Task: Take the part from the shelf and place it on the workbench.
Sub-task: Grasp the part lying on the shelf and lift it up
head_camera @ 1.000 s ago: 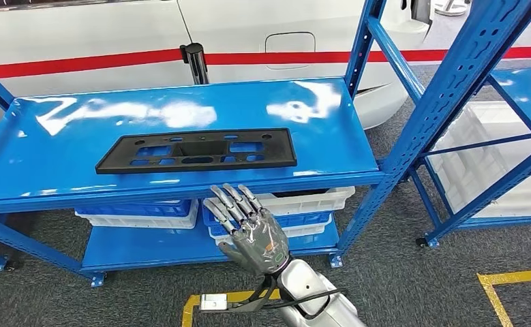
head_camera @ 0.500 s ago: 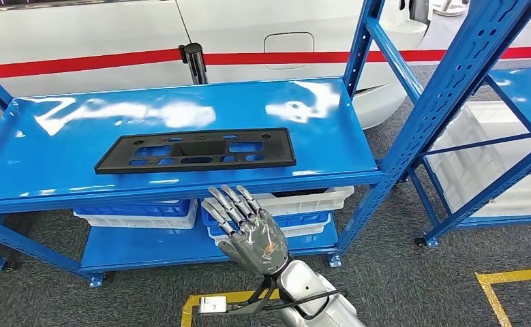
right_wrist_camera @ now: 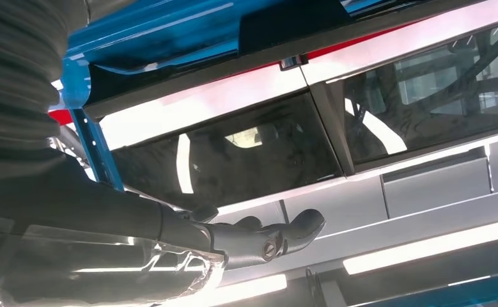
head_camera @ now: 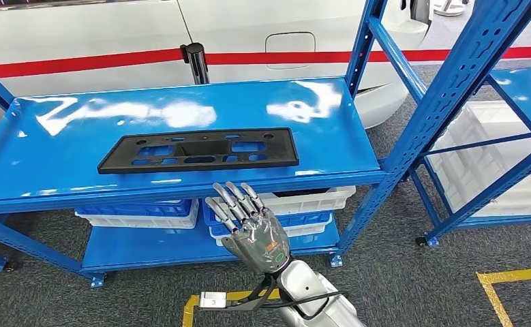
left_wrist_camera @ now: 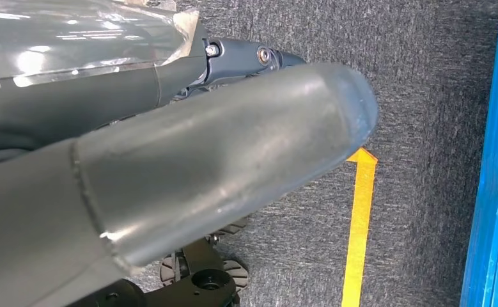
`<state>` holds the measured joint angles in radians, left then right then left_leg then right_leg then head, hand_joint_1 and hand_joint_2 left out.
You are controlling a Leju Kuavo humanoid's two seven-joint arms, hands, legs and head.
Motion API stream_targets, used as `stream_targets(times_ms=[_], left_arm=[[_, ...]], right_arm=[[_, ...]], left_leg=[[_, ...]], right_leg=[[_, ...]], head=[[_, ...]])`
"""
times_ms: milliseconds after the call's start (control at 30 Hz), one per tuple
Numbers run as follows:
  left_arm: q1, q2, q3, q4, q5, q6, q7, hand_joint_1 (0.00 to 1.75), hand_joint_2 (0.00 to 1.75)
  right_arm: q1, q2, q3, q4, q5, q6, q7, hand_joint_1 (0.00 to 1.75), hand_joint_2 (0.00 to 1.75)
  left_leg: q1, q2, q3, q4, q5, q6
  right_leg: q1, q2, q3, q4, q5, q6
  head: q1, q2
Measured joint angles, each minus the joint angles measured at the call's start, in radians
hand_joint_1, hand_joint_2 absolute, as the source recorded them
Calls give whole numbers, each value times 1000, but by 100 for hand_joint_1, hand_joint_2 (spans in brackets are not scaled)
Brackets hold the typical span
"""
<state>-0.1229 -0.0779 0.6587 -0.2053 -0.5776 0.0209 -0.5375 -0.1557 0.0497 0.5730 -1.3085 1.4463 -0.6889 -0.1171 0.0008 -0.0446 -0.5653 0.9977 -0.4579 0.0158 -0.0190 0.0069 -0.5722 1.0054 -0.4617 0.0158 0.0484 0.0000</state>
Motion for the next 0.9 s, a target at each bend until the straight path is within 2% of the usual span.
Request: stream_targets(times_ms=[33,100,133,167,233,267,300,333,367,400,433,467,500,533,567,633,700,767,800,833,867,900], left_arm=[[0,0,0,0,0,0,0,0,0],[-1,1,0,0,0,0,0,0,0],[-1,0,0,0,0,0,0,0,0],[-2,-1,0,0,0,0,0,0,0],[-2,-3,0,0,0,0,1,0,0],[-2,-3,0,0,0,0,1,0,0],[-1,-4,1,0,0,0,1,0,0],[0,-4,1,0,0,0,1,0,0],[0,-4,1,0,-1,0,0,0,0],[0,-5,1,0,-2,0,0,0,0],[0,-4,1,0,-3,0,0,0,0],[0,-3,1,0,-4,0,-1,0,0],[-1,-2,1,0,-4,0,-2,0,0],[0,-1,1,0,-5,0,-2,0,0],[0,-2,1,0,-5,0,-3,0,0],[-1,-2,2,0,-6,0,-4,0,0],[-2,-2,1,0,-7,0,-4,0,0],[-3,-2,1,0,-10,0,-3,0,0],[-2,-2,1,0,-11,0,-3,0,0],[-2,-2,1,0,-13,0,-2,0,0],[-2,-2,1,0,-15,0,-2,0,0],[-2,-2,1,0,-16,0,-2,0,0]], right_arm=[[0,2,0,0,0,0,0,0,175],[0,7,-1,-1,0,0,0,0,175],[-1,10,-2,-1,0,-1,0,0,175],[-2,11,-3,-2,0,-1,0,0,175],[-2,9,-6,0,-1,-1,0,0,175],[-1,8,-7,2,-1,-1,0,0,175],[1,6,-8,5,-2,-1,0,0,175],[2,4,-9,7,-3,-1,0,0,175],[2,4,-10,8,-4,-1,0,0,175],[2,3,-10,8,-6,-1,0,0,175],[1,3,-10,9,-7,-1,0,0,175],[1,4,-10,10,-7,-1,-1,0,175],[1,4,-11,10,-8,-1,-1,0,175],[1,5,-11,11,-8,-1,-1,0,175],[2,6,-12,11,-8,-1,-1,0,175],[1,8,-12,11,-8,-1,-1,0,175],[2,10,-12,11,-8,-1,-1,0,175],[4,10,-12,11,-8,-1,-1,0,175],[6,10,-12,11,-8,-1,-1,0,175],[8,9,-12,11,-8,-1,-1,0,175],[8,10,-12,11,-8,-1,-1,0,175],[8,10,-12,11,-8,-1,-1,0,175]], left_leg=[[-1,0,0,0,0,4],[1,4,13,-24,10,20],[5,7,26,-45,20,29],[9,9,38,-65,30,35],[15,12,46,-81,38,40],[17,13,46,-81,37,38],[20,12,45,-80,35,34],[23,12,44,-76,32,28],[29,10,44,-70,27,19],[34,9,42,-59,20,8],[37,7,38,-45,9,-6],[38,5,33,-30,-1,-18],[39,5,28,-19,-10,-29],[39,4,25,-14,-14,-36],[42,4,25,-13,-15,-39],[48,14,21,2,-24,-43],[48,33,-24,92,-69,-45],[46,41,-105,234,-123,-44],[45,42,-137,281,-131,-41],[42,42,-153,293,-119,-34],[36,42,-148,265,-88,-24],[29,42,-125,205,-46,-9]], right_leg=[[-3,0,2,-4,2,3],[-3,0,7,-15,6,12],[1,-1,3,-3,-1,11],[5,-1,-12,29,-17,8],[2,-1,-73,153,-72,1],[-1,-2,-104,214,-93,3],[-6,-2,-123,249,-102,10],[-12,-2,-122,247,-95,22],[-18,-3,-100,204,-73,37],[-26,-3,-63,134,-45,53],[-30,-1,-30,73,-26,62],[-33,2,-6,31,-14,60],[-32,4,4,13,-12,52],[-28,7,2,18,-17,38],[-27,7,1,20,-18,24],[-25,7,2,23,-19,8],[-22,4,5,22,-21,-2],[-13,0,6,22,-25,-9],[-7,-1,8,22,-27,-12],[-2,-2,11,22,-29,-16],[3,-2,15,22,-32,-19],[8,-2,20,21,-35,-23]], head=[[0,0],[0,0],[0,0],[1,0],[3,0],[3,0],[3,0],[3,0],[3,0],[4,0],[5,0],[5,0],[4,0],[4,0],[2,0],[2,0],[2,0],[2,0],[2,0],[2,0],[2,0],[2,0]])
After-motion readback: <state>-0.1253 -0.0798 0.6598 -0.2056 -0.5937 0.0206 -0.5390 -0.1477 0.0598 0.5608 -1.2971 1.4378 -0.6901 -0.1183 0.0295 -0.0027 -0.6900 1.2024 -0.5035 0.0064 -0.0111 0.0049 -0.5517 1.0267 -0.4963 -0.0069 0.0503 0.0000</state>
